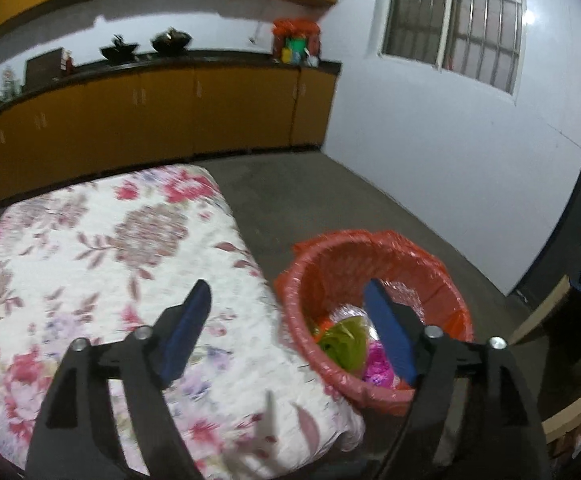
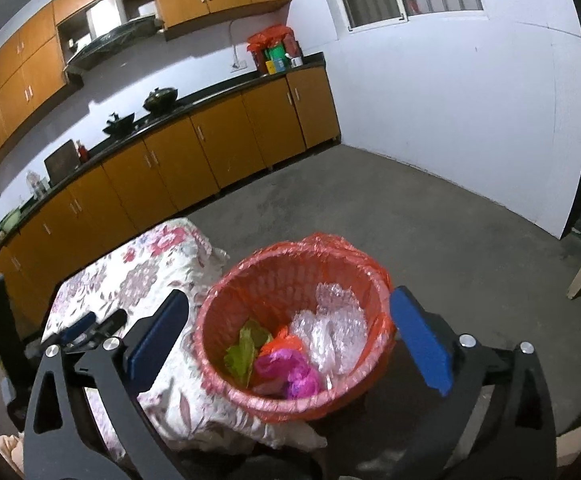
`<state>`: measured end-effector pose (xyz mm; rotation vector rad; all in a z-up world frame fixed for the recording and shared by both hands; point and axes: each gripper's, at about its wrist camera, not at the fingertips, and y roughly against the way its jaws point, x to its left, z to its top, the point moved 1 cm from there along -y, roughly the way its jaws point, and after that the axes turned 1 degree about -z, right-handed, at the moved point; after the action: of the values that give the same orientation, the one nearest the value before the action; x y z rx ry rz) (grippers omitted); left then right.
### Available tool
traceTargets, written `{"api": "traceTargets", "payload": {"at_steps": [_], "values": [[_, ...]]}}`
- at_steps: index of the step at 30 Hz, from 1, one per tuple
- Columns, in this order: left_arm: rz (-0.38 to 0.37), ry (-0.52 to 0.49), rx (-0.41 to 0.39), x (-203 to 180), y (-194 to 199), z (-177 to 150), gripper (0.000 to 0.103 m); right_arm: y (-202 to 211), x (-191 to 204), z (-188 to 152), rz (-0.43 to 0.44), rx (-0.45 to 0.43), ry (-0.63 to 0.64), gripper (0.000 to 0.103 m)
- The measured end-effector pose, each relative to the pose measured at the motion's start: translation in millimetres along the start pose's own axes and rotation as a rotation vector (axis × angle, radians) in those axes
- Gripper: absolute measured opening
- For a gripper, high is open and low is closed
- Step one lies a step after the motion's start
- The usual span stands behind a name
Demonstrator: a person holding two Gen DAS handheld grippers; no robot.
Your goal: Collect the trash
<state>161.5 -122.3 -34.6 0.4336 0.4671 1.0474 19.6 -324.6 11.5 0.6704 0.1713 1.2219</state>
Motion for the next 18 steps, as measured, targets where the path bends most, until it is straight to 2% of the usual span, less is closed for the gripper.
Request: {"api": "traceTargets", "payload": {"at_steps": [7, 18], "values": [[0.089, 0.013, -0.093, 13.1, 57.4, -7.2, 0.092, 29.9, 33.4, -24.7, -0.006, -0.036, 0.122, 0.101], [0.225, 0.036, -0.184, 31.2, 125.6, -32.4, 0.099, 57.2, 63.3, -47.3, -0.015, -0.114, 0.176, 0.101]]}}
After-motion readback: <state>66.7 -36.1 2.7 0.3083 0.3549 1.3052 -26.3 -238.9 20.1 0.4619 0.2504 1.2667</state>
